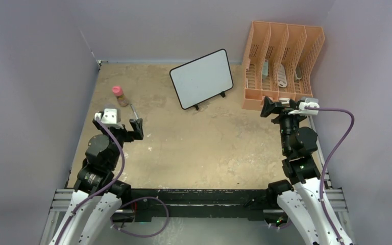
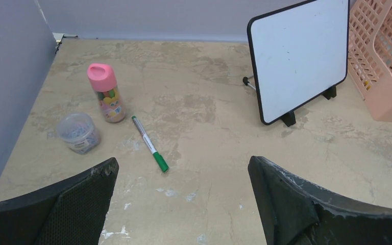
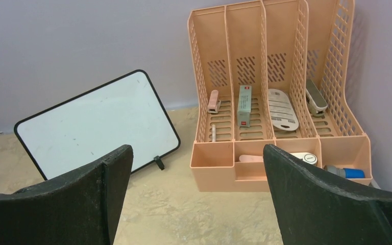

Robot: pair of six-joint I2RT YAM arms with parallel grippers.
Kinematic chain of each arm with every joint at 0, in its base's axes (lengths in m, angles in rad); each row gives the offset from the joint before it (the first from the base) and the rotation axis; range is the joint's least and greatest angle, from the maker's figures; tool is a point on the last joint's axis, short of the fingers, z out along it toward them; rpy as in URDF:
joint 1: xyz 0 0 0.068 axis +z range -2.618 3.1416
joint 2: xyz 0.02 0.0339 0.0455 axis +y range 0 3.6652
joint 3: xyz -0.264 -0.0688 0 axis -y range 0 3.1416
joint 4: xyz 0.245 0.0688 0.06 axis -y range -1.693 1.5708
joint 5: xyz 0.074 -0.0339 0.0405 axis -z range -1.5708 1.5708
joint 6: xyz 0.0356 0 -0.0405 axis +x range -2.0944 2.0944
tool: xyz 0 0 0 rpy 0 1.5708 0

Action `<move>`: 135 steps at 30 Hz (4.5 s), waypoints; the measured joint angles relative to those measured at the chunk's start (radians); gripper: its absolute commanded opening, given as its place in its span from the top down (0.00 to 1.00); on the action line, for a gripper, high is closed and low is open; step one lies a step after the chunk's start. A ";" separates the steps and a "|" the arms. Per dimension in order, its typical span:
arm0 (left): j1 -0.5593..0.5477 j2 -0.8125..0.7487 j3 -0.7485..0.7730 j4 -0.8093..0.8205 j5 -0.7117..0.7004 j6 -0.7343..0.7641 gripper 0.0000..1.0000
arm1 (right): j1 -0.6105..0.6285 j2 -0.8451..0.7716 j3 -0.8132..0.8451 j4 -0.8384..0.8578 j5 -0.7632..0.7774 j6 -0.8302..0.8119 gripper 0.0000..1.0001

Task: Write a sentence on the whiteboard
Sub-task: Move the whiteboard to the center of the board.

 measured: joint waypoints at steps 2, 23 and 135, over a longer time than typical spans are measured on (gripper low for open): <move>0.000 0.003 0.000 0.000 0.000 -0.007 0.02 | 0.000 -0.001 0.000 0.000 0.001 0.000 0.01; -0.001 0.485 0.119 -0.032 0.188 -0.188 0.03 | 0.000 0.036 0.000 -0.015 -0.025 -0.013 0.01; -0.416 1.343 0.458 -0.172 -0.182 -0.793 1.00 | 0.002 0.006 -0.052 0.015 -0.130 -0.063 0.01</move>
